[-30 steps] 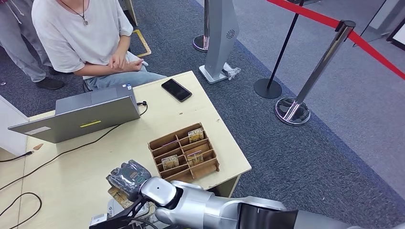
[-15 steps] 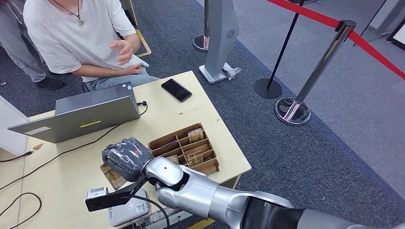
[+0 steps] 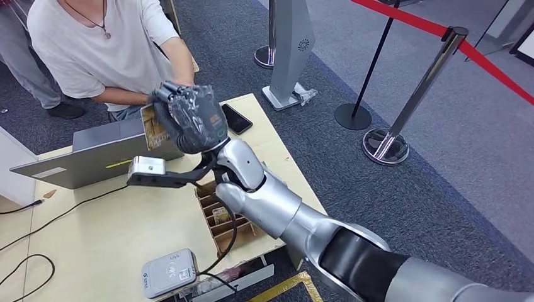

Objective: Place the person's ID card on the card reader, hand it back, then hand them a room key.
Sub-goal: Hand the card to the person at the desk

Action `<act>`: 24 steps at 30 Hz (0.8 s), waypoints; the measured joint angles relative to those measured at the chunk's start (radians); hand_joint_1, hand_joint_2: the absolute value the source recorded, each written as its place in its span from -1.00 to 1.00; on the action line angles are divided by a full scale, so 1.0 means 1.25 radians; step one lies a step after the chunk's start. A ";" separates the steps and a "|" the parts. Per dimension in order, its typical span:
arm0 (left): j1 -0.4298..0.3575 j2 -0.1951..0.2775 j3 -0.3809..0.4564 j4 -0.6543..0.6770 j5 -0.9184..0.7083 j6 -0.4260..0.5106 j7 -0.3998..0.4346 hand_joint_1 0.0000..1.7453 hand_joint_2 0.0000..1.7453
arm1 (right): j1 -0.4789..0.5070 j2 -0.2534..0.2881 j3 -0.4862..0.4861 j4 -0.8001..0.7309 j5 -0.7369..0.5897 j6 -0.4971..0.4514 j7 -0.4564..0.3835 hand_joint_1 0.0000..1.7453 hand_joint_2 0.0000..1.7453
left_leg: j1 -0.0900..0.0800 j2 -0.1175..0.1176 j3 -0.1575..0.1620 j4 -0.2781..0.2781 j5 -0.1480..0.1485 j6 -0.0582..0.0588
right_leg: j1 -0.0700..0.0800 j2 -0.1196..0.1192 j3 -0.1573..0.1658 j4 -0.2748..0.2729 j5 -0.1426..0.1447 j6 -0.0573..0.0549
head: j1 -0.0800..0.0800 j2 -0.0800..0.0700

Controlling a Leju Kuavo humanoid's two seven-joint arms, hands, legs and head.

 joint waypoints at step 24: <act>0.005 0.009 -0.022 0.000 -0.026 0.009 0.037 -1.00 -1.00 | -0.149 0.084 -0.174 0.198 0.449 -0.093 0.041 1.00 1.00 | 0.000 0.000 0.000 0.000 0.000 0.000 | 0.000 0.000 0.000 0.000 0.000 0.000 | 0.000 0.000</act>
